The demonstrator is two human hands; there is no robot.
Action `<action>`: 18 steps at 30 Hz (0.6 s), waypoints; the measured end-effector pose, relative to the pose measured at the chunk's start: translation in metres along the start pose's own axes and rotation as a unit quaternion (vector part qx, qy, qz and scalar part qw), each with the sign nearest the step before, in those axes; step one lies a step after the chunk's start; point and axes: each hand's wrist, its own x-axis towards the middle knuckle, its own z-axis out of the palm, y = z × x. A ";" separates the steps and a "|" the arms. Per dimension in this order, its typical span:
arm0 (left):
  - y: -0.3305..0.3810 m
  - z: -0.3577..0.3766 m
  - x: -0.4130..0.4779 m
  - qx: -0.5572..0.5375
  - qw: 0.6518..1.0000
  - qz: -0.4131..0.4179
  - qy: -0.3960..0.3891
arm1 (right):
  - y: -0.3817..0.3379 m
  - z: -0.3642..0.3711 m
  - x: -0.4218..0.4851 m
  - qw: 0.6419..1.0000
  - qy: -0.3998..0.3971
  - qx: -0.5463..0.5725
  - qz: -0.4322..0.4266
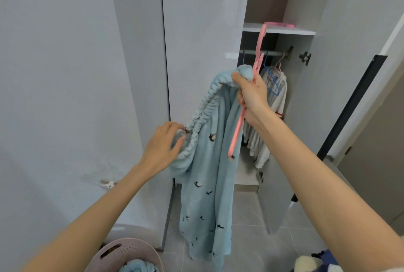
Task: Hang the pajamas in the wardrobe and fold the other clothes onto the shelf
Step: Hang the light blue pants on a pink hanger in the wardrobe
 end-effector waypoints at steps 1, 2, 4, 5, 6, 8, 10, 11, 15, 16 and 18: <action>0.004 0.004 -0.001 -0.009 0.999 0.033 -0.028 | 0.001 0.000 0.000 1.000 0.002 0.005 0.002; 0.006 0.009 -0.002 -0.002 0.996 0.059 -0.063 | 0.002 0.000 0.000 1.000 0.003 0.010 0.005; 0.006 0.022 -0.008 0.049 0.989 0.081 -0.110 | 0.003 -0.001 -0.001 1.000 0.005 0.017 0.010; 0.004 0.029 -0.012 0.084 0.986 0.082 -0.122 | 0.003 -0.003 -0.001 1.000 0.008 0.019 0.011; 0.002 0.036 -0.016 0.118 0.981 0.079 -0.134 | 0.004 -0.005 -0.002 1.000 0.011 0.021 0.010; -0.002 0.047 -0.021 0.169 0.970 0.061 -0.165 | 0.005 -0.009 0.000 0.999 0.021 0.023 0.005; -0.009 0.052 -0.022 0.197 0.962 0.015 -0.191 | 0.005 -0.011 0.001 0.999 0.028 0.021 0.002; -0.012 0.050 -0.019 0.194 0.963 -0.011 -0.187 | 0.005 -0.013 0.002 0.999 0.033 0.017 0.001; -0.030 0.012 0.008 -0.064 0.986 -0.094 -0.119 | 0.012 -0.025 0.006 0.997 0.075 -0.013 0.015; -0.034 0.004 0.016 -0.118 0.984 -0.092 -0.101 | 0.014 -0.032 0.005 0.996 0.085 -0.028 0.027; -0.039 -0.009 0.030 -0.113 0.979 -0.094 -0.140 | 0.024 -0.046 0.002 0.993 0.090 -0.050 0.057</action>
